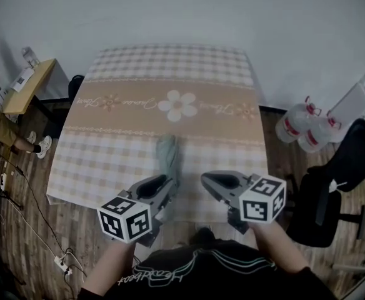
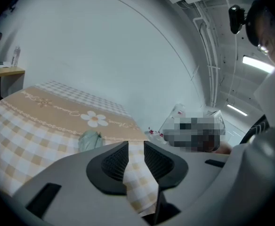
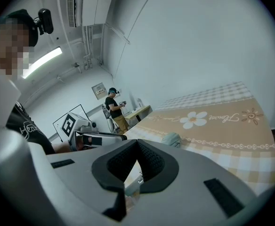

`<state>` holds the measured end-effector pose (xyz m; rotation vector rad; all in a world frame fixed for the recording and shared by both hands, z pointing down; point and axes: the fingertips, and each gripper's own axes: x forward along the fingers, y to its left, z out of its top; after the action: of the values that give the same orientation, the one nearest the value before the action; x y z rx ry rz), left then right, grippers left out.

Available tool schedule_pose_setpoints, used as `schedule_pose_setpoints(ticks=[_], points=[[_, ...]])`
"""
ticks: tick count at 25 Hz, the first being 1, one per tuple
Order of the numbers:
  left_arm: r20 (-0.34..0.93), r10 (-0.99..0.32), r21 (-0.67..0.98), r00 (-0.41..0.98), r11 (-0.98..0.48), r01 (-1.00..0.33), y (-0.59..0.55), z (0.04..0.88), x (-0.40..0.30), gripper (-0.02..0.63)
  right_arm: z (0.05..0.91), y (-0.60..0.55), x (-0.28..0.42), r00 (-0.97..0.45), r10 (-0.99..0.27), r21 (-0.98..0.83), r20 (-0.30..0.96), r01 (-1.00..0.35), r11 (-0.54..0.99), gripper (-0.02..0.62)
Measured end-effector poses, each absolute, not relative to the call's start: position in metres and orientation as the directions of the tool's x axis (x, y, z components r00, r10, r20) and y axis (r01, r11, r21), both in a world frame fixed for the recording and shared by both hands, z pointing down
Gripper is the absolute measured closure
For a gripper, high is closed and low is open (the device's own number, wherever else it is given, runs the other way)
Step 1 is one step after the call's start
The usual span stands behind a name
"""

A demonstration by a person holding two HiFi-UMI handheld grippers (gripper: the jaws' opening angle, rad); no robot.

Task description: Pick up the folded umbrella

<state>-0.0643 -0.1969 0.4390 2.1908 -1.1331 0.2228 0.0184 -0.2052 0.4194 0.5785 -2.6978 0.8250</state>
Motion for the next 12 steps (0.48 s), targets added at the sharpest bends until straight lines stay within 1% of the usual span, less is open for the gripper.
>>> schedule_pose_setpoints(ticks=[2, 6, 9, 12], points=[[0.450, -0.683, 0.459, 0.575, -0.375, -0.805, -0.209, 0.450, -0.065, 0.473, 0.426, -0.217, 0.026, -0.890, -0.287, -0.490, 0.355, -0.438, 0.753, 0.584], [0.520, -0.696, 0.433, 0.494, -0.284, -0.856, -0.227, 0.478, -0.068, 0.385, 0.443, -0.240, 0.041, -0.894, -0.267, -0.531, 0.361, -0.432, 0.729, 0.584], [0.575, -0.697, 0.405, 0.429, -0.214, -0.889, -0.239, 0.501, -0.073, 0.337, 0.450, -0.257, 0.050, -0.899, -0.261, -0.563, 0.351, -0.426, 0.708, 0.584], [0.624, -0.688, 0.371, 0.371, -0.157, -0.915, -0.248, 0.524, -0.077, 0.313, 0.461, -0.271, 0.058, -0.902, -0.254, -0.583, 0.350, -0.422, 0.695, 0.584]])
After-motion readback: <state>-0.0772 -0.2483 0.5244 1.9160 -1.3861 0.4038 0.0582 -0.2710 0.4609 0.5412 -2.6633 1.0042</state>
